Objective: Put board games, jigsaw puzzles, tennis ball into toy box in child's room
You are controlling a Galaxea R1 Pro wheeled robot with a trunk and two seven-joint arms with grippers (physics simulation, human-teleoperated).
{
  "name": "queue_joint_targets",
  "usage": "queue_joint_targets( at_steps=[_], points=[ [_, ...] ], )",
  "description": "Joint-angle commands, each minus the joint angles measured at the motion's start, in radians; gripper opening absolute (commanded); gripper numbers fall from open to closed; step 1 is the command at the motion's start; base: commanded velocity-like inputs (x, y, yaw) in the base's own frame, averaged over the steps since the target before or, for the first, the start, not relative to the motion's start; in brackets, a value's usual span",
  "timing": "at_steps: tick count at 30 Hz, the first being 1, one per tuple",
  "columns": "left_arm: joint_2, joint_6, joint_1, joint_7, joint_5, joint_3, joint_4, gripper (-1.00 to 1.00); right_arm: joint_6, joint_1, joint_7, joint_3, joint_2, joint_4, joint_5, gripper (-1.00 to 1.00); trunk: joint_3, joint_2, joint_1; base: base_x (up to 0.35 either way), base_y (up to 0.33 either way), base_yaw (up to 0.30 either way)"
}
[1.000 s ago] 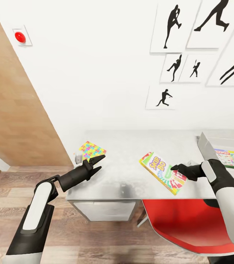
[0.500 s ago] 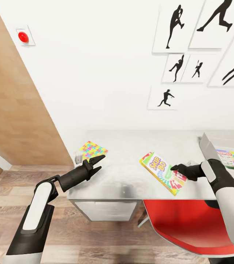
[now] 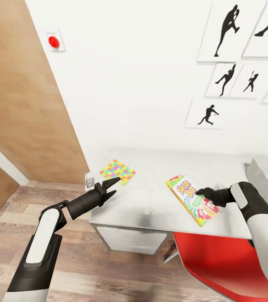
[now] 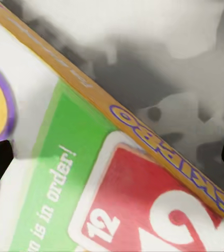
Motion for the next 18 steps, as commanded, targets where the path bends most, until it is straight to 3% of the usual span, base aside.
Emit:
queue_joint_targets(
  at_steps=[1, 18],
  points=[
    [-0.001, 0.006, -0.001, 0.002, 0.003, 0.002, 0.000, 1.00, 0.004, 0.000, 0.012, -0.004, 0.001, 0.042, 0.017, 1.00, -0.001, -0.001, 0.001, 0.000, 0.000, 0.104],
    [-0.001, 0.007, -0.001, 0.002, 0.003, 0.002, 0.000, 1.00, 0.003, 0.000, 0.012, -0.005, 0.000, 0.042, 0.017, 1.00, -0.001, -0.001, 0.001, 0.000, 0.000, 0.033]
  ],
)
